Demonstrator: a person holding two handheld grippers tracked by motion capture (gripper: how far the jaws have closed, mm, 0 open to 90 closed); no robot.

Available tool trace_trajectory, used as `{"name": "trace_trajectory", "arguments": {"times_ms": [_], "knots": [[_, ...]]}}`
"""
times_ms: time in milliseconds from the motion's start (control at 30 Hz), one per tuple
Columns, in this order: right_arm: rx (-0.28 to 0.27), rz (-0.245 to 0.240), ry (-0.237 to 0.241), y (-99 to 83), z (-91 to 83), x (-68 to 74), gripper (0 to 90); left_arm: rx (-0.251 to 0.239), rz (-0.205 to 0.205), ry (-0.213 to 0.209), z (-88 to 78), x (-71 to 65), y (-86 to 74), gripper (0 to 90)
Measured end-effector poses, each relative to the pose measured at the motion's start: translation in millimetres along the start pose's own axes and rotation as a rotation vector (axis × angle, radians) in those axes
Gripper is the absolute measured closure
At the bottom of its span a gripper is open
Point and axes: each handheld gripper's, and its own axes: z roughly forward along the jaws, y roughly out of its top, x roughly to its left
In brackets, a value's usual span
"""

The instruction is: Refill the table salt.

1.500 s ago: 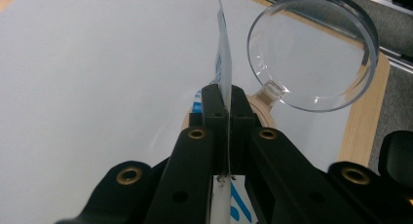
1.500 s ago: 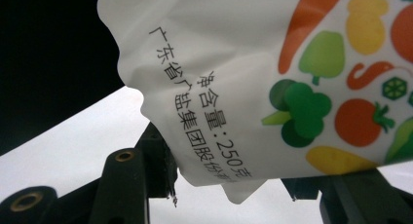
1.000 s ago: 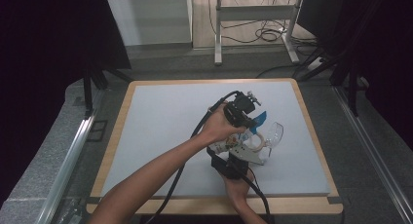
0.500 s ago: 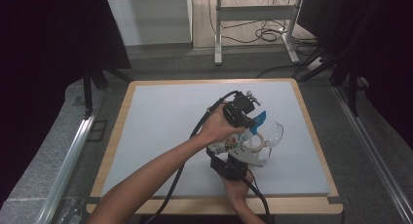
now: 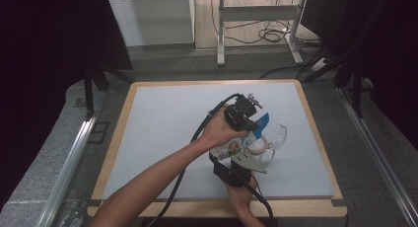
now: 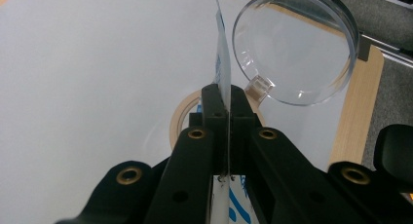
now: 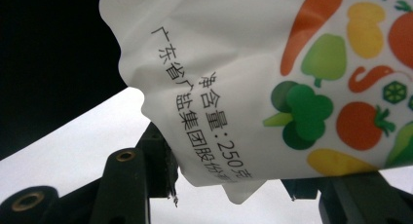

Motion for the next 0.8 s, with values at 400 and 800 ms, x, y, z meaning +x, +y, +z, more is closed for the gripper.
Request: {"name": "trace_trajectory", "arguments": {"times_ms": [400, 800], "knots": [[0.007, 0.003, 0.014, -1.3, -1.3, -1.9, 48.7, 0.0, -0.001, 0.005, 1.6, 0.2, -0.8, 90.0], [-0.005, 0.052, 0.028, 1.1, -1.8, -5.1, 48.7, 0.018, 0.003, 0.007, 7.8, -1.4, 4.2, 90.0]]}}
